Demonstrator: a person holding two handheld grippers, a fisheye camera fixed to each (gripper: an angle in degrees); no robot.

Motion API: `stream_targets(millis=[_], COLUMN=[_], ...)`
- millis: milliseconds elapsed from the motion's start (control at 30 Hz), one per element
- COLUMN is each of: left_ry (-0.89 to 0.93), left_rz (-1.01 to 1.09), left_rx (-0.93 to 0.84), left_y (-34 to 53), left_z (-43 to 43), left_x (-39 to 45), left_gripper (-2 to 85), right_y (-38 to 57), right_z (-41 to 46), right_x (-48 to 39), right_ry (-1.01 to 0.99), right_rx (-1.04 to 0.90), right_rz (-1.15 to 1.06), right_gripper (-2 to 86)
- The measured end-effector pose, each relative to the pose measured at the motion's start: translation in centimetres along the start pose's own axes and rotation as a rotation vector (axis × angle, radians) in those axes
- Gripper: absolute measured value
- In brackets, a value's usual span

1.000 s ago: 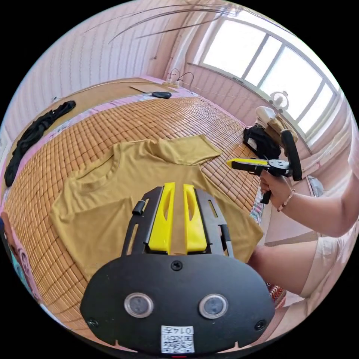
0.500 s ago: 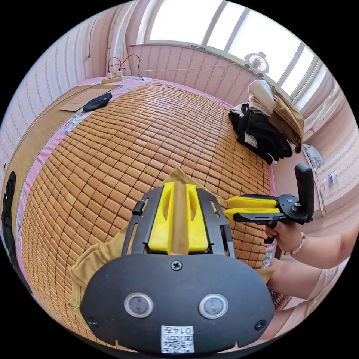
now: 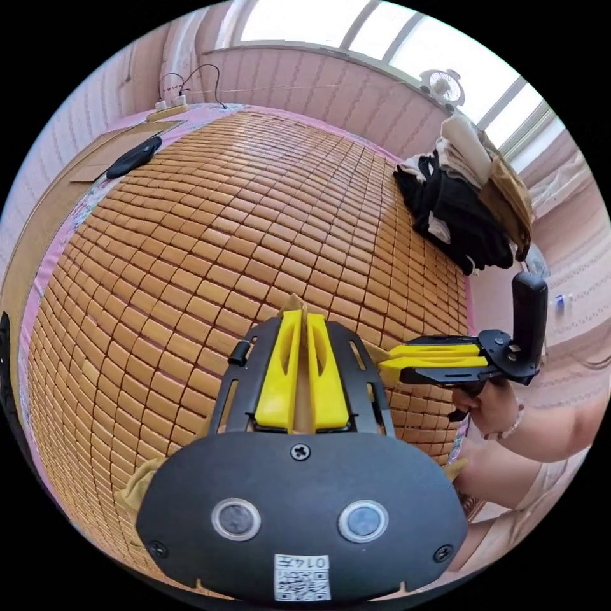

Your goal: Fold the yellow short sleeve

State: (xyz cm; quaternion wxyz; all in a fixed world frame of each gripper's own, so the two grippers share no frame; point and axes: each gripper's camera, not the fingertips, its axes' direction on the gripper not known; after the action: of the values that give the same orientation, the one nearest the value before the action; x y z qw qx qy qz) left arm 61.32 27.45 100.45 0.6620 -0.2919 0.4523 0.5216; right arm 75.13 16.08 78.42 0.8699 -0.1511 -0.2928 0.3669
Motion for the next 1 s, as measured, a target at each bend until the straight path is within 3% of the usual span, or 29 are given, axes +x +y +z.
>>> stream_targets(millis=[167,367,567,867,1000], left_ry=[-0.075,-0.086,-0.155,-0.173,-0.148], left_rz=[-0.032,-0.254,-0.412,-0.501,-0.560], left_rx=[0.176,0.265,0.246,0.320,0.272], left_y=[6.7,20.6,29.8,35.0,37.7], left_z=[-9.5,-17.2,-15.9,-15.8,-13.7], left_x=[-0.8,-0.3,2.9,6.3,6.3], left_gripper=[-0.9,-0.9,-0.9,-0.7,-0.1], right_y=[-0.6,1.6,4.5,6.9,8.0], right_z=[-1.7,0.3,3.2,6.5,9.6], right_x=[-4.2,-10.7,-13.5,-18.3,-20.5], right_ry=[-0.221,-0.348,-0.339,-0.303,-0.223], right_rx=[0.012,-0.212,-0.375,-0.499,-0.587], right_rz=[-0.140,-0.363,-0.415,-0.530,-0.577], right_gripper=[0.9,0.8,0.7,0.7,0.6])
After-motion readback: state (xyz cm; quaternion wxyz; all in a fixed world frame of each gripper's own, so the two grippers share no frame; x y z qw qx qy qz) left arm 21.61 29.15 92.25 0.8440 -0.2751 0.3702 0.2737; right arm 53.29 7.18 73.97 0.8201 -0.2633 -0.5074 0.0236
